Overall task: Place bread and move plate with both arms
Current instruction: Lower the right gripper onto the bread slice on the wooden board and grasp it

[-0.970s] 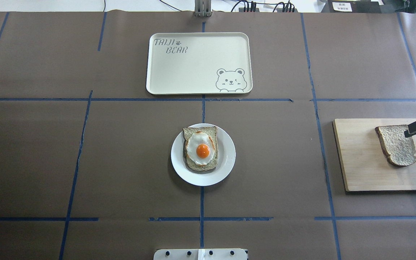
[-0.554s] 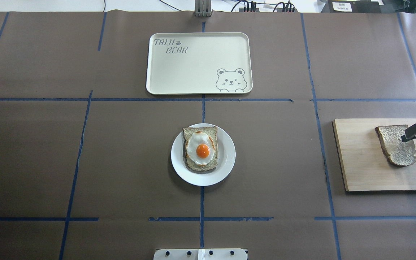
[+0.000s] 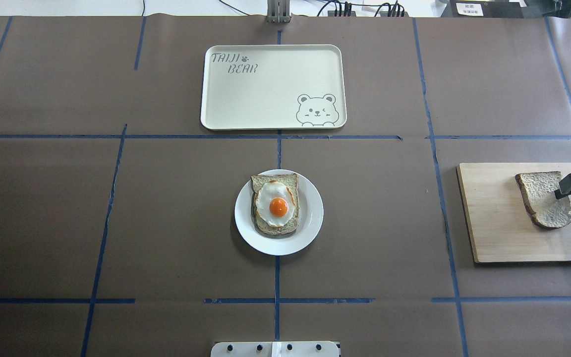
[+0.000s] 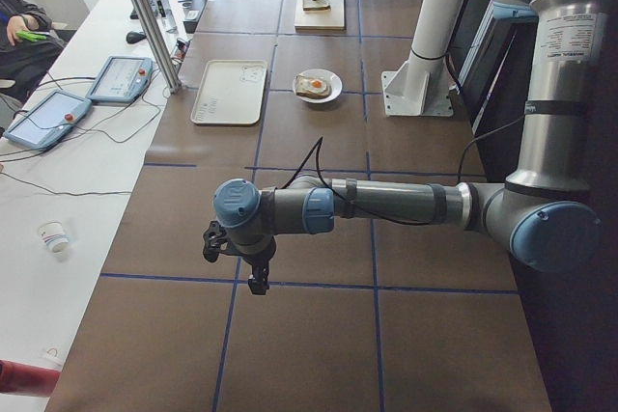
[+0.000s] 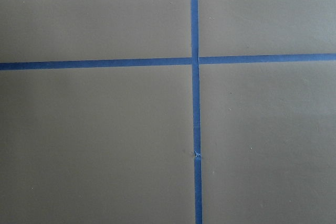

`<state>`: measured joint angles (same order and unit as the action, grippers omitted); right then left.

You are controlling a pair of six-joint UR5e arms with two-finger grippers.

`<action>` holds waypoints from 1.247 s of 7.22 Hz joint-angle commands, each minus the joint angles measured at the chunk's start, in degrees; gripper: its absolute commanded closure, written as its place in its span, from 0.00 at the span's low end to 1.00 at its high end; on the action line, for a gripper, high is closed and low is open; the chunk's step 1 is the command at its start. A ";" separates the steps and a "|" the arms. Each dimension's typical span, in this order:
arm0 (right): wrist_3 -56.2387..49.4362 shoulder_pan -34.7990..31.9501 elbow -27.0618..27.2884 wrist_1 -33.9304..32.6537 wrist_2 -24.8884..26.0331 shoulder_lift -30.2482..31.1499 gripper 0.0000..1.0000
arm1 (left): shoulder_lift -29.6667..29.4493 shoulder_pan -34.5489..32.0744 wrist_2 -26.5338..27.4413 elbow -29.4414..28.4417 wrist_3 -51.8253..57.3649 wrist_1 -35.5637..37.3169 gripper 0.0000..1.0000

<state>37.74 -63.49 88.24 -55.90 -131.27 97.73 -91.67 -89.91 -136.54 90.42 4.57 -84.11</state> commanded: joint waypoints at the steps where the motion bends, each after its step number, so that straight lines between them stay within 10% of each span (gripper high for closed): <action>1: 0.05 0.38 -0.09 -0.09 0.05 -0.08 0.52 | 0.00 0.00 -0.13 0.02 0.00 0.00 0.00; 6: 0.05 1.00 0.35 0.00 -0.04 -0.17 0.97 | -0.18 0.00 -0.13 -0.07 -0.08 0.00 0.00; 9: 0.31 0.91 0.97 0.00 -0.04 -0.09 1.00 | -0.35 0.00 -0.13 0.02 -0.08 0.00 0.00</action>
<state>37.93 -62.55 89.01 -55.90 -131.30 97.62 -91.95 -89.91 -136.67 90.37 4.48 -84.11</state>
